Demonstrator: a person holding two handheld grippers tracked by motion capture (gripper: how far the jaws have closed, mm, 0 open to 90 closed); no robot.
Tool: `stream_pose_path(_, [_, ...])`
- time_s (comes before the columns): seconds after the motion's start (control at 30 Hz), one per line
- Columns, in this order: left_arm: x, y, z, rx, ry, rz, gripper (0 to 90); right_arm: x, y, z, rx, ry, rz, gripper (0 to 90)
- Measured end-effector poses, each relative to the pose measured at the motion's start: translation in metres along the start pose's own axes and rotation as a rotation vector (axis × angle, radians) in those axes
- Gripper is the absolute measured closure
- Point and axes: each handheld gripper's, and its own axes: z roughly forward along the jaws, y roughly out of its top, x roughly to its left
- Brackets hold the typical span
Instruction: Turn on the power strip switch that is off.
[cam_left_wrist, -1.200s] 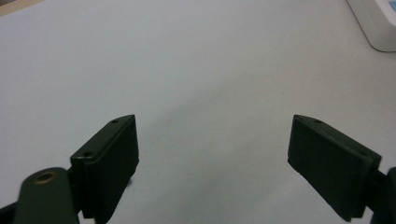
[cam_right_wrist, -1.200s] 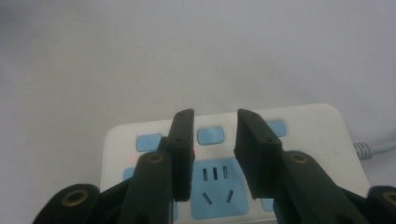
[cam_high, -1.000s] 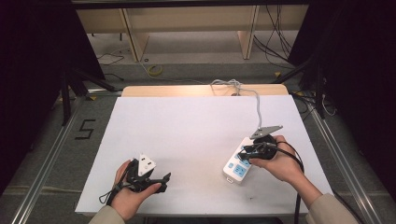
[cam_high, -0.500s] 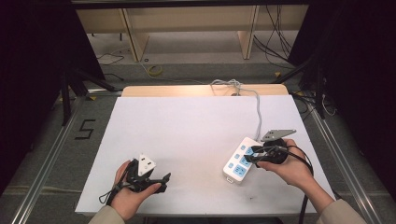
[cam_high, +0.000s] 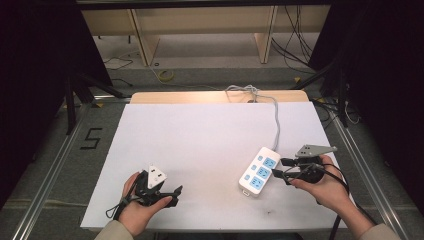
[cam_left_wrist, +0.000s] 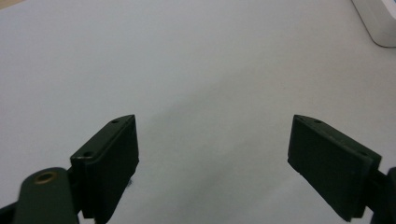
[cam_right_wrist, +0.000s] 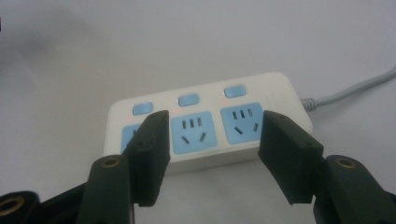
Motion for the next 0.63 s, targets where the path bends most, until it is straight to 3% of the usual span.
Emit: stream_pose_path(0.63, [-0.001,0.001,0.0,-0.002,-0.002,0.002,16.0,0.0,-0.014,-0.014,-0.059,-0.009,0.014,39.9])
